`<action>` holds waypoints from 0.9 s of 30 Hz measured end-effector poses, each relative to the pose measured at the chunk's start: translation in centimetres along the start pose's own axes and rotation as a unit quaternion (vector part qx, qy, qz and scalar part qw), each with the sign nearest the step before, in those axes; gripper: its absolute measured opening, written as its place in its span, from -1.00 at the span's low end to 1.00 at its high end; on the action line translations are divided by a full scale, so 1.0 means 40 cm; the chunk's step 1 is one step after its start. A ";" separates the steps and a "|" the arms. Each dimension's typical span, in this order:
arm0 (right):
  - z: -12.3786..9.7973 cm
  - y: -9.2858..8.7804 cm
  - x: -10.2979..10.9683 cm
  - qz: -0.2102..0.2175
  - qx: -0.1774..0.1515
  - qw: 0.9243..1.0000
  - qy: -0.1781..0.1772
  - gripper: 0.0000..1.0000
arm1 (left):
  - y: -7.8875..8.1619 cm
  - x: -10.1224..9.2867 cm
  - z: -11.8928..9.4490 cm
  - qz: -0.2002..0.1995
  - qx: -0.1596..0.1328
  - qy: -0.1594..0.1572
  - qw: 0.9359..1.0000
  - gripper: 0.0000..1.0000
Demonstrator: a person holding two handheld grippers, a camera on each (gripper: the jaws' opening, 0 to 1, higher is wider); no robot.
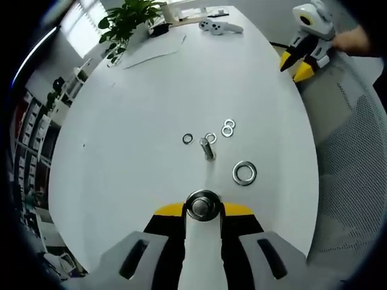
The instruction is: Place the washer onto the threaded stud by aligning its center hole with the stud, sliding it down to the base, and recovering from edge contact or off-axis alignment until the washer reaches the visible bottom stop.
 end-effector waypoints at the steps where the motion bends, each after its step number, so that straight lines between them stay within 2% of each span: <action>1: 0.000 0.000 0.000 0.000 0.000 1.000 0.000 -0.47 | 0.000 0.000 0.004 0.002 0.001 -0.004 1.000 -0.62; 16: 0.000 0.002 -0.002 0.002 -0.002 1.000 -0.001 -0.47 | -0.008 0.001 0.065 0.004 0.026 -0.032 0.999 -0.62; 27: -0.002 0.001 -0.002 0.002 -0.002 1.000 -0.003 -0.47 | -0.019 0.000 0.090 -0.016 0.032 -0.044 0.998 -0.62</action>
Point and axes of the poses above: the point that each gripper's makers call its tool centre point, and the gripper's own axes: z roughly forward along the fingers, x roughly to its left, y roughly out of its top, the point moved 7 cm from there along -z, roughly backward along the fingers, and after that the axes turned 10 degrees about z, right-handed, at the moved point
